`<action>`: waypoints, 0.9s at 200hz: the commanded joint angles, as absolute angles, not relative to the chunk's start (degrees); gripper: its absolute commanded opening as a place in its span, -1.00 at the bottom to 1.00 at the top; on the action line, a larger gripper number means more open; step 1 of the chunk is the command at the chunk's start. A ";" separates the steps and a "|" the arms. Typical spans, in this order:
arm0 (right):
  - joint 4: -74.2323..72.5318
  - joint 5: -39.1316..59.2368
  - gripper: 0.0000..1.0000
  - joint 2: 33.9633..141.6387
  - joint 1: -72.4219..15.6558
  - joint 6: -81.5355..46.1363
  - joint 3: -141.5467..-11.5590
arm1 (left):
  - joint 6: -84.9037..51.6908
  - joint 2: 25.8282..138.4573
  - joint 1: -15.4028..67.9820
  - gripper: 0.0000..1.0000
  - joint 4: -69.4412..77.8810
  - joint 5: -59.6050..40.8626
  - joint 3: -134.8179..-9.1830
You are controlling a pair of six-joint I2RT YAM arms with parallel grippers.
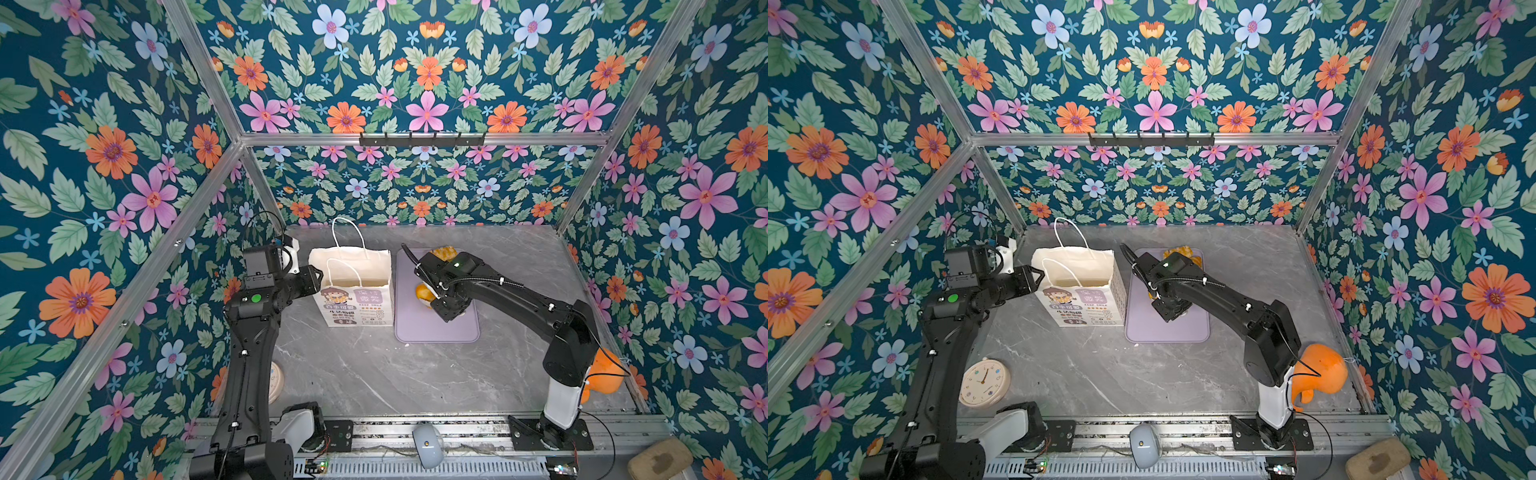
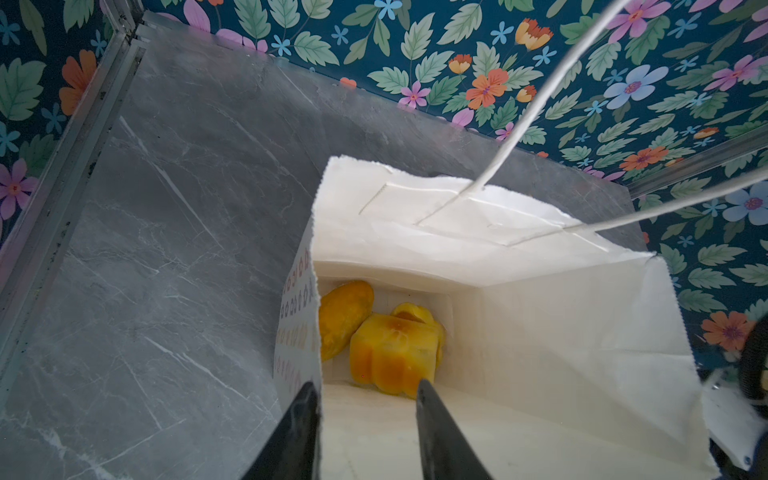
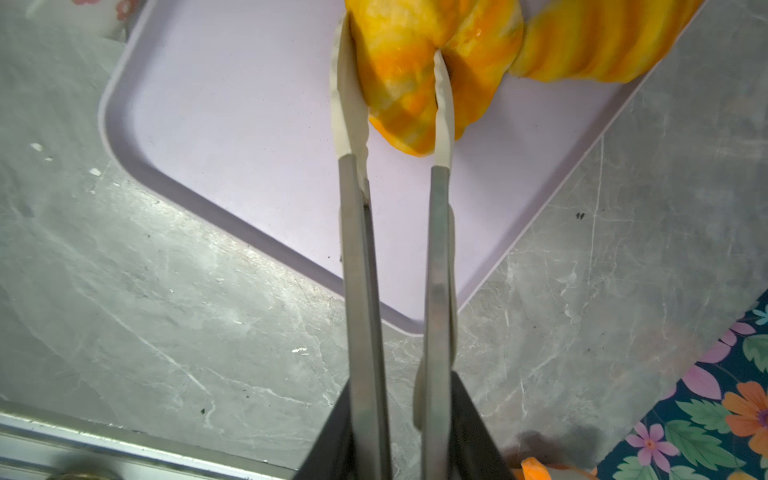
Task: Place the fake bread into the paper bag
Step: 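Lower the tongs with the right gripper and pinch the orange pumpkin-shaped bun, then lift the pumpkin-shaped bun with the tongs toward the paper bag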
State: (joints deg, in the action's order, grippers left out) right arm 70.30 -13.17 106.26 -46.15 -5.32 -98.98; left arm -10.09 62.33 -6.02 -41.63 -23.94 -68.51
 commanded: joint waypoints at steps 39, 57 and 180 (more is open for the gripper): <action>72.33 -10.81 -0.56 100.02 -46.98 -4.19 -102.75 | -9.93 62.21 -6.05 -0.18 -40.78 -23.79 -68.25; 73.12 -10.44 -0.58 98.48 -46.97 -3.57 -105.09 | -9.88 62.38 -6.05 -0.18 -40.87 -23.73 -68.09; 74.87 -12.61 -0.60 93.38 -46.93 4.82 -123.31 | -9.40 62.28 -5.99 -0.12 -42.43 -21.99 -69.51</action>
